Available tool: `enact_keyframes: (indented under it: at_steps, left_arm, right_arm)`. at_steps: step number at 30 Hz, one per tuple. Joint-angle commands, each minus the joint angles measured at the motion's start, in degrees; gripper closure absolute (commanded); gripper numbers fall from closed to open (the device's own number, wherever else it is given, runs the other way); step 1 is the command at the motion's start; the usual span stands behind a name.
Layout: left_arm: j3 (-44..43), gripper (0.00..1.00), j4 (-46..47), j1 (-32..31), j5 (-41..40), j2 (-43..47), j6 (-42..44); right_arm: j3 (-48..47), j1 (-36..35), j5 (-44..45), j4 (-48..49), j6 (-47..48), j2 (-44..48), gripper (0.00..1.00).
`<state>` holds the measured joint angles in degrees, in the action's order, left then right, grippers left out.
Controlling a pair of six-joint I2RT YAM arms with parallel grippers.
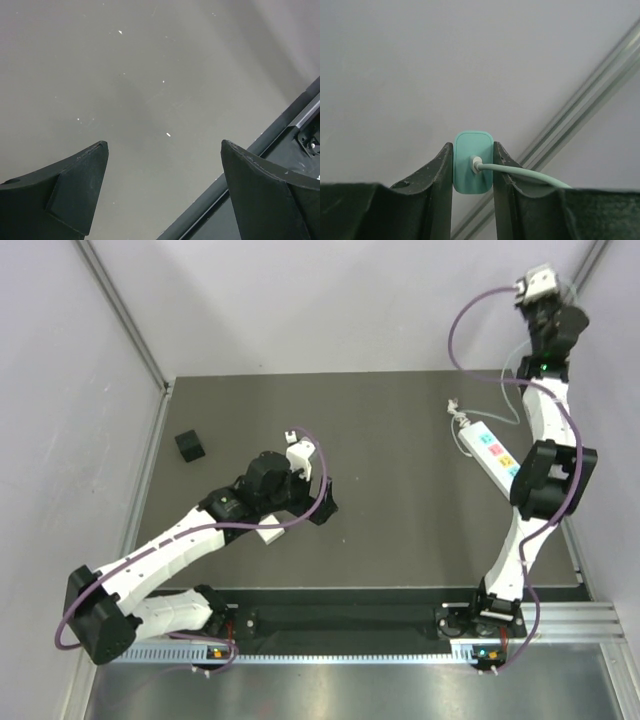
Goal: Insert the plug
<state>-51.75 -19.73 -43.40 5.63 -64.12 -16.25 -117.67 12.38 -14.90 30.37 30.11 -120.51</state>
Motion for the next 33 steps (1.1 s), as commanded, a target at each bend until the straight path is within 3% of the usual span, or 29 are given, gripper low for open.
enact_keyframes:
  at_steps: [1,7,12,13,18,25,28,33]
  left_arm:
    - [-1.7,0.01,2.3,0.2,0.2,2.2,-1.1]
    - [-0.7,0.01,1.7,0.3,-3.7,5.9,-1.8]
    - [-0.8,0.02,-0.2,0.3,-3.8,8.0,-2.6]
    - [-0.6,0.02,-0.3,0.3,-3.7,8.8,-2.7]
    - [-0.4,0.02,1.2,0.3,-1.2,11.7,-3.6]
    - [-0.2,0.02,1.2,0.2,-0.8,14.5,-3.4]
    - [-0.2,0.02,1.1,0.1,-1.1,15.2,-3.5]
    - [-0.1,0.02,1.4,0.1,-3.0,16.3,-3.4]
  right_arm:
    - [14.3,-1.7,-1.8,0.8,4.2,6.9,1.0]
    - [34.1,-2.8,-1.7,-1.2,5.0,14.5,1.0]
    - [39.4,-3.7,-2.0,-13.9,7.7,19.6,1.0]
    - [38.9,-4.2,-1.8,-20.9,10.2,19.7,1.0]
    - [35.5,-4.3,-1.8,-34.6,10.7,18.5,1.0]
    - [28.3,-6.7,-3.4,-37.6,5.1,16.4,1.0]
    - [23.5,-11.9,-2.5,-37.8,1.5,15.8,1.0]
    - [13.3,-27.8,-0.8,-46.4,-5.8,15.3,1.0]
